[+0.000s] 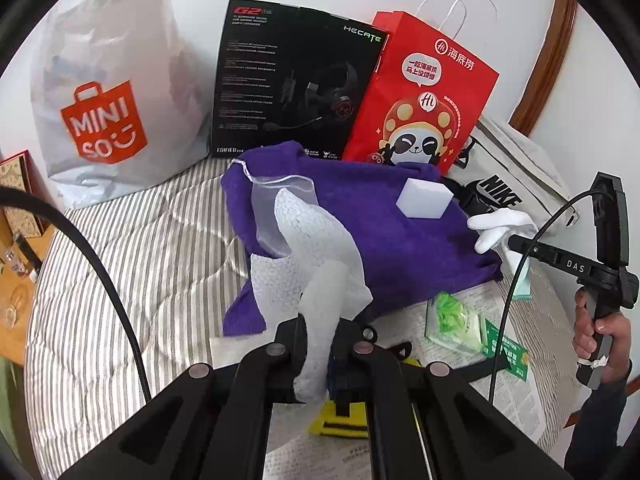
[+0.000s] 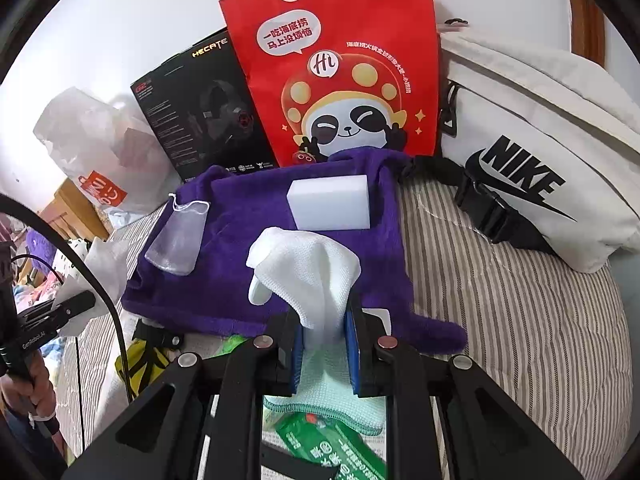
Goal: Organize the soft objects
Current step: 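Carry the wipe and the glove over the purple towel with both grippers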
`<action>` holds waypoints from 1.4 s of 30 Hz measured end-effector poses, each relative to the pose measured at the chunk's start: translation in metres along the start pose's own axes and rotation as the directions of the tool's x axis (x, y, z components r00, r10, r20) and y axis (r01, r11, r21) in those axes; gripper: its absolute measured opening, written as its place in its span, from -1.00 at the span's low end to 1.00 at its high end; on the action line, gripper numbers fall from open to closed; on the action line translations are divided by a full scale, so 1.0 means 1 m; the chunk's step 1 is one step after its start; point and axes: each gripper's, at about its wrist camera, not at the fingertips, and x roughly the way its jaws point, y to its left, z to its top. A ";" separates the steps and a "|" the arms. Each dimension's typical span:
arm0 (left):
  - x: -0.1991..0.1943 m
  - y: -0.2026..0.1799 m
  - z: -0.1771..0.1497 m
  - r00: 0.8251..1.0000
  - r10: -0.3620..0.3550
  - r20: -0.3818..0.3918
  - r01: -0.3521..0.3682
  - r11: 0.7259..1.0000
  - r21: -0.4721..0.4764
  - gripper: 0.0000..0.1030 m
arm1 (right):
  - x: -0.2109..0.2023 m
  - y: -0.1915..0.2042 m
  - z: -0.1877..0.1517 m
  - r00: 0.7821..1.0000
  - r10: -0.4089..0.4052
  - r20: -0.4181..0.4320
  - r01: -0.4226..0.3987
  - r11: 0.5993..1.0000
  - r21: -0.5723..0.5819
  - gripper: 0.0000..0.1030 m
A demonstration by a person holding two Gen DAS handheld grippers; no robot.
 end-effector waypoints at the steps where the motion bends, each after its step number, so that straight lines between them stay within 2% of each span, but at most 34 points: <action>1: 0.002 0.000 0.002 1.000 0.001 -0.002 -0.001 1.000 0.000 -0.89 | 0.002 0.000 0.002 1.000 -0.001 0.000 0.001 1.000 -0.001 -0.65; 13: 0.031 -0.003 0.027 1.000 0.007 -0.027 -0.007 1.000 -0.001 -0.89 | 0.037 -0.001 0.030 1.000 -0.024 -0.012 0.024 1.000 -0.012 -0.65; 20: 0.046 -0.006 0.033 0.999 0.000 -0.044 0.000 1.000 0.003 -0.89 | 0.067 0.004 0.044 0.999 -0.040 -0.019 0.038 0.996 -0.085 -0.65; 28: 0.068 -0.002 0.034 0.997 0.010 -0.081 -0.010 1.000 -0.001 -0.89 | 0.104 -0.001 0.034 0.996 -0.035 -0.077 0.028 0.996 -0.089 -0.65; 42: 0.110 0.002 0.025 0.985 0.050 -0.163 -0.049 0.999 0.006 -0.89 | 0.108 -0.006 0.034 0.997 -0.025 -0.076 0.019 0.997 -0.074 -0.53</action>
